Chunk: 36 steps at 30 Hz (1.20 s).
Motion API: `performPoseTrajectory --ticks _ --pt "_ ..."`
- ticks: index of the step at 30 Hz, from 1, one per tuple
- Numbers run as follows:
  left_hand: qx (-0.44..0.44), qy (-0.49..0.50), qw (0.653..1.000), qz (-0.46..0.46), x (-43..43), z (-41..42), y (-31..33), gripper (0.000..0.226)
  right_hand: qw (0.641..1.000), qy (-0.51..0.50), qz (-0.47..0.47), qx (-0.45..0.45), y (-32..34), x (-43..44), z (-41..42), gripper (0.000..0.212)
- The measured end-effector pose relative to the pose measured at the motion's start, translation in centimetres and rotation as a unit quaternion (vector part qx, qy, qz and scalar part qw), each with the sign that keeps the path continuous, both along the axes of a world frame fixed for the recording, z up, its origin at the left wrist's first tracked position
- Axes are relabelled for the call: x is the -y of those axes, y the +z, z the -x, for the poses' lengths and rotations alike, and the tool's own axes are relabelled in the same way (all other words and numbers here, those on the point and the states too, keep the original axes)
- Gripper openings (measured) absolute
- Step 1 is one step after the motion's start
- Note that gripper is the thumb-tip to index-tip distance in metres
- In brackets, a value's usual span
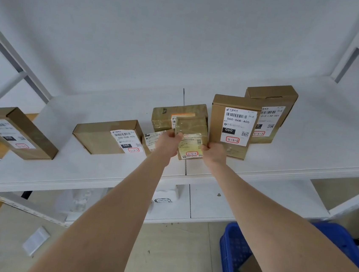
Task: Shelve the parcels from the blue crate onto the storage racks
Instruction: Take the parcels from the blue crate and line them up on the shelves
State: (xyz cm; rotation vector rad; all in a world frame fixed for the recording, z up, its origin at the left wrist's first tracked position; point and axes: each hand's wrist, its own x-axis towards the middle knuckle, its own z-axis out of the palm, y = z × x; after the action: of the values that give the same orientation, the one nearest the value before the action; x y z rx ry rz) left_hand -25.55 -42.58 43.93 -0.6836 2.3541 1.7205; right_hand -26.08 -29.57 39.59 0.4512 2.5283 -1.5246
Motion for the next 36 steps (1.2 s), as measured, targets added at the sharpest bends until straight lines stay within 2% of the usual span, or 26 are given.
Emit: performPoseTrajectory --ticks 6,9,11,13,20,27,36 --pt "0.016 0.012 0.999 0.026 0.4 -1.6 -0.2 0.03 0.999 0.019 -0.017 0.048 0.4 -1.3 -1.5 0.012" --pt "0.005 0.008 0.992 0.127 -0.3 -3.5 0.3 0.035 0.999 0.023 -0.034 0.036 1.3 -2.4 -2.9 0.039" --pt "-0.02 -0.02 0.979 0.203 -1.4 -5.1 0.6 0.033 0.998 0.029 -0.035 0.03 1.8 -3.4 -3.9 0.045" --pt "-0.042 -0.053 0.97 0.234 -2.9 -6.4 0.5 0.033 0.999 0.025 -0.036 0.026 2.2 -4.6 -5.0 0.046" --pt "-0.048 -0.162 0.958 0.231 -9.8 -7.9 -1.7 0.033 0.998 -0.033 -0.041 0.034 2.1 -11.3 -8.8 0.044" --pt "-0.015 -0.247 0.942 0.225 -18.1 -9.9 -5.7 0.034 0.992 -0.053 -0.072 0.089 -1.1 -20.5 -12.4 0.043" --pt "0.066 -0.284 0.934 0.205 -33.0 -11.6 -14.0 0.038 0.986 -0.021 -0.079 0.146 -10.1 -34.8 -14.2 0.04"
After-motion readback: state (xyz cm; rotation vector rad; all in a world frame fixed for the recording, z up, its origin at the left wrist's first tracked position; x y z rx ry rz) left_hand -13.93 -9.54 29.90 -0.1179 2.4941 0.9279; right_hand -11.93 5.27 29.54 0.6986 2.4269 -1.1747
